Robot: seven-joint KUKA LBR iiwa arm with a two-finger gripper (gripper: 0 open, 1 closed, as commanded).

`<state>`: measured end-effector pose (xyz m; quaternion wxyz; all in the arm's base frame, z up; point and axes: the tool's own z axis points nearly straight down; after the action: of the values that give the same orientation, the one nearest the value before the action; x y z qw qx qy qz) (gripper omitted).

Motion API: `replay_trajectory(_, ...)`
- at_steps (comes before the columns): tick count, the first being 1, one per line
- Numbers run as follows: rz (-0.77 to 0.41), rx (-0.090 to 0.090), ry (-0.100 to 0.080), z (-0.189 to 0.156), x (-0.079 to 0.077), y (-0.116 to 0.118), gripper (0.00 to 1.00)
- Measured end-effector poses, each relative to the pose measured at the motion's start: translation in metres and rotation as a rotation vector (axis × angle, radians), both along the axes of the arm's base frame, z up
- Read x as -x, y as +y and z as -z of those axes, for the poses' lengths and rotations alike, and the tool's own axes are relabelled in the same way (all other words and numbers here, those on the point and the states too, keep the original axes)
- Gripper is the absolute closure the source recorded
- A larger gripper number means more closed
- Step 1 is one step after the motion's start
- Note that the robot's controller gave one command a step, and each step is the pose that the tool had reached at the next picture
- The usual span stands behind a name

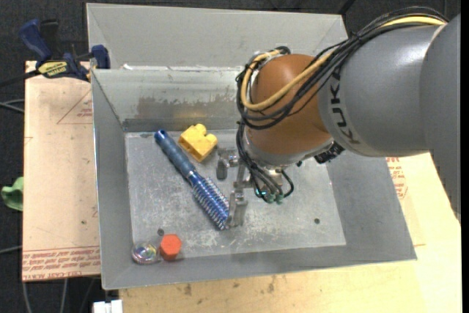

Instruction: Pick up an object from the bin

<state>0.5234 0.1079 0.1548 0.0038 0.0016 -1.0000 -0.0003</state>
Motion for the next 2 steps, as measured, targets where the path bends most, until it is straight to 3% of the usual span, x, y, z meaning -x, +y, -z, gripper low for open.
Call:
replay_trajectory(1,0.140,0.000,-0.009,0.0792,0.0075,0.0031,0.00)
replay_trajectory(2,0.142,-0.001,-0.012,0.0765,0.0062,0.0024,1.00)
